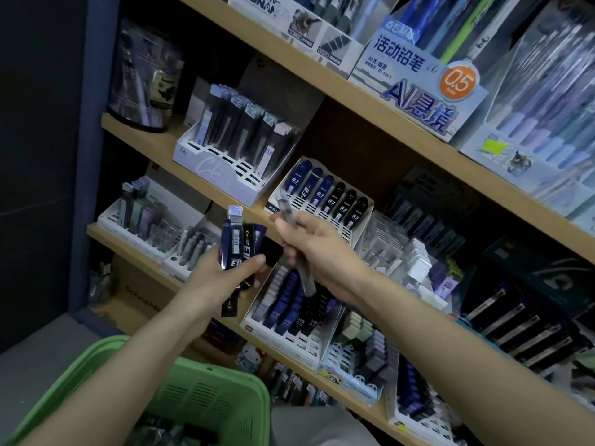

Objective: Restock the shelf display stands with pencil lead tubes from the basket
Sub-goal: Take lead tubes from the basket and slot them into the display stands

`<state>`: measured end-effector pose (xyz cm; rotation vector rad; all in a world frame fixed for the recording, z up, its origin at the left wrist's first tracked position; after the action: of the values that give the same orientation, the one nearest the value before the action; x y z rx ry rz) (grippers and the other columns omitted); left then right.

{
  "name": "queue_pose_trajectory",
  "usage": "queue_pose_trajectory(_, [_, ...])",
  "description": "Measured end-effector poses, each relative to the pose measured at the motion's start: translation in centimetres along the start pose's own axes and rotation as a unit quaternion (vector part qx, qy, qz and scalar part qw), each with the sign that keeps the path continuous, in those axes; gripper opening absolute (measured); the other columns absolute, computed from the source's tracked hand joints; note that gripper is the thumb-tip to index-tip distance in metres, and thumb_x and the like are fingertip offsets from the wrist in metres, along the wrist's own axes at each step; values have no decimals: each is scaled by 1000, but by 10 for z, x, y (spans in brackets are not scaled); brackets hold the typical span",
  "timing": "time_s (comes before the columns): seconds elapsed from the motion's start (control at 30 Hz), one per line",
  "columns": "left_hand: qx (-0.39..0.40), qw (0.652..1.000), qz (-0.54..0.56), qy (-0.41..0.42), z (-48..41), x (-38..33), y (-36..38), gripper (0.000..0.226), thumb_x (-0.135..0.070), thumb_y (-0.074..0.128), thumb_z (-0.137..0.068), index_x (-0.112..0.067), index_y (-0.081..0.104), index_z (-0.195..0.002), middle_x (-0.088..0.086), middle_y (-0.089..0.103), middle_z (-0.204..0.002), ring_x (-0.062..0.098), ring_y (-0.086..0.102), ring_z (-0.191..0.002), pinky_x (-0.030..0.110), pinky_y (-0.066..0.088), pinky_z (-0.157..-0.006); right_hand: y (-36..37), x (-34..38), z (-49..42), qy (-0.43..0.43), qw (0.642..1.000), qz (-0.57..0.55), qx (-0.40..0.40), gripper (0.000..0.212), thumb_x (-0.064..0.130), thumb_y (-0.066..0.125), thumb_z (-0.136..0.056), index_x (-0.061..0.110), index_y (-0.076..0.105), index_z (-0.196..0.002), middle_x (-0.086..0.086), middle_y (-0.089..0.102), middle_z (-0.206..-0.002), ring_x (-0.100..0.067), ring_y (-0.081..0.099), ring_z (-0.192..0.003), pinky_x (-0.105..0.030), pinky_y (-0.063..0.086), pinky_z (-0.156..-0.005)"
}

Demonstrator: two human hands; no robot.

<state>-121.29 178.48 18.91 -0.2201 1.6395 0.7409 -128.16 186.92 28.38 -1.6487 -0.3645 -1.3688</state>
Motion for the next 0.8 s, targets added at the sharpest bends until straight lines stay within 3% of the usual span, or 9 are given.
queue_pose_trajectory(0.1, [-19,999,-2,25,-11,-17,-18,9,-17,65,-87,-17,62,-95,-3,68,-74,5,63,-59,21,49,-54,-1,15,-16,0,1000,3,-28,25,25,35,-103,10,54,-108,3,45,-70,-8,43,-63,-19,43,-66])
queue_pose_trajectory(0.17, [-40,998,-4,44,-18,-26,-33,10,-19,66,-86,-22,62,-95,-6,68,-80,6,64,-72,22,49,-64,1,29,-32,-13,999,-16,-44,22,16,32,-103,7,52,-109,1,48,-75,-7,47,-65,-14,44,-63])
queue_pose_trajectory(0.23, [-61,997,-4,55,-24,-33,-48,11,-19,66,-87,-27,61,-94,-8,68,-86,6,62,-81,20,48,-66,3,43,-51,-34,998,10,-60,20,12,40,-101,2,55,-109,0,57,-76,-5,56,-66,-16,48,-65])
queue_pose_trajectory(0.37, [-93,994,4,61,-31,-39,-77,8,-21,67,-86,-24,62,-91,-6,67,-84,12,61,-80,23,46,-66,7,65,-94,-84,986,88,-111,20,11,53,-96,0,54,-79,-10,59,-71,-2,52,-51,-15,44,-53])
queue_pose_trajectory(0.43, [-105,992,6,64,-31,-41,-89,6,-20,67,-86,-22,63,-89,-6,67,-83,11,61,-79,21,46,-64,11,72,-114,-81,985,84,-130,12,12,49,-98,5,53,-88,-8,64,-83,-3,56,-59,-14,46,-52])
queue_pose_trajectory(0.5, [-112,991,4,69,-32,-43,-98,6,-19,66,-86,-23,62,-84,-6,67,-80,12,60,-78,22,44,-65,17,76,-130,-66,988,44,-135,16,14,39,-102,3,45,-111,-7,60,-89,-10,58,-69,-21,53,-66])
queue_pose_trajectory(0.57, [-112,991,15,67,-32,-44,-104,7,-19,66,-87,-24,63,-84,-8,67,-78,13,61,-78,23,46,-65,24,79,-138,-59,988,19,-143,15,16,35,-103,6,44,-97,-4,49,-73,-13,49,-63,-33,50,-75])
queue_pose_trajectory(0.67, [-121,990,39,57,-32,-44,-111,8,-18,66,-87,-23,61,-88,-7,68,-77,12,61,-74,16,49,-54,34,84,-143,-79,984,83,-137,30,21,40,-102,16,38,-72,0,39,-60,-9,41,-49,-30,39,-64])
queue_pose_trajectory(0.8, [-120,990,51,51,-31,-47,-117,11,-17,66,-87,-23,58,-90,-3,68,-79,11,60,-67,15,48,-50,41,89,-139,-84,983,99,-131,22,24,32,-104,9,44,-92,-1,42,-71,-10,44,-59,-24,43,-60])
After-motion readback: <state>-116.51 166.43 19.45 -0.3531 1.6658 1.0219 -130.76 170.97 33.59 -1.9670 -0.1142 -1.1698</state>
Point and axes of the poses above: each hand's wrist, its own z-axis away from the middle knuckle, its own y-axis out of the palm, x = y × z, the point moved 6 cm from there along -z, towards the middle knuckle
